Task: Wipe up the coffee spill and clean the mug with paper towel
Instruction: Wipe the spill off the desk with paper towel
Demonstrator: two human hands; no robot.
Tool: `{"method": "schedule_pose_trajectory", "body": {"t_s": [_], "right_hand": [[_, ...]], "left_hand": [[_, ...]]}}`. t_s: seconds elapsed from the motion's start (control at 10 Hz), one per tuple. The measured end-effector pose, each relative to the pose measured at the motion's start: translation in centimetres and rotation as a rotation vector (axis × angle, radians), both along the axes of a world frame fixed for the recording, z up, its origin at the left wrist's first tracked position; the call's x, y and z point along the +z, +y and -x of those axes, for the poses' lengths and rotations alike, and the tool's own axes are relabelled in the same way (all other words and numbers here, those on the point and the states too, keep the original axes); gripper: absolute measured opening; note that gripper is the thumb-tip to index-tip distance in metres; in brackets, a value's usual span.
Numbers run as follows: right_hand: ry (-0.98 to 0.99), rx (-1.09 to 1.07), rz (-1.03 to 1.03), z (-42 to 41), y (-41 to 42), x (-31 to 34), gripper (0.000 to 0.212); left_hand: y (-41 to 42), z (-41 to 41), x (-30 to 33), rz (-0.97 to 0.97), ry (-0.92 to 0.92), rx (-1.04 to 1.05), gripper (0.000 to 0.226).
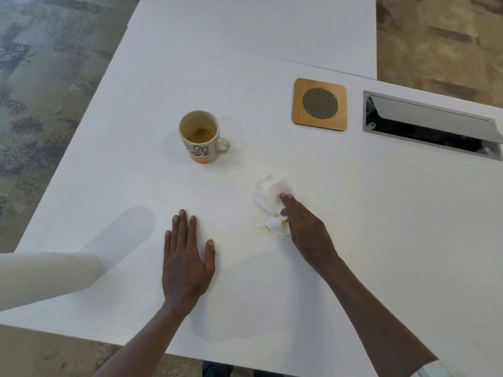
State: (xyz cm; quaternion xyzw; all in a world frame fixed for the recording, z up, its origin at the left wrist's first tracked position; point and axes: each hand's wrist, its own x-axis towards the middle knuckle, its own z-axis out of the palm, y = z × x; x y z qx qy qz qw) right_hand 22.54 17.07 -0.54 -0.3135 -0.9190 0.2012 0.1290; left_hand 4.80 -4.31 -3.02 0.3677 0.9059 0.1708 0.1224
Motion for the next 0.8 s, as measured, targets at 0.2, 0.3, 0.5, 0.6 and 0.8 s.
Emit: {"method": "schedule_pose_trajectory", "body": {"t_s": [0.2, 0.3, 0.5, 0.6, 0.8], "right_hand": [[-0.181, 0.113, 0.028, -0.7, 0.1, 0.4, 0.028], [-0.232, 0.145, 0.0, 0.0, 0.7, 0.3, 0.032], [-0.268, 0.066, 0.053, 0.9, -0.4, -1.0, 0.049], [-0.34, 0.177, -0.034, -0.8, -0.3, -1.0, 0.053], [-0.336, 0.02, -0.039, 0.7, 0.1, -1.3, 0.048]], "left_hand": [[0.0, 0.0, 0.0, -0.014, 0.002, 0.0, 0.07], [0.0, 0.0, 0.0, -0.01, 0.0, -0.001, 0.07], [0.0, 0.0, 0.1, 0.003, 0.0, -0.003, 0.071], [0.0, 0.0, 0.1, 0.008, -0.002, -0.004, 0.071], [0.0, 0.0, 0.0, 0.001, -0.001, -0.002, 0.07]]}}
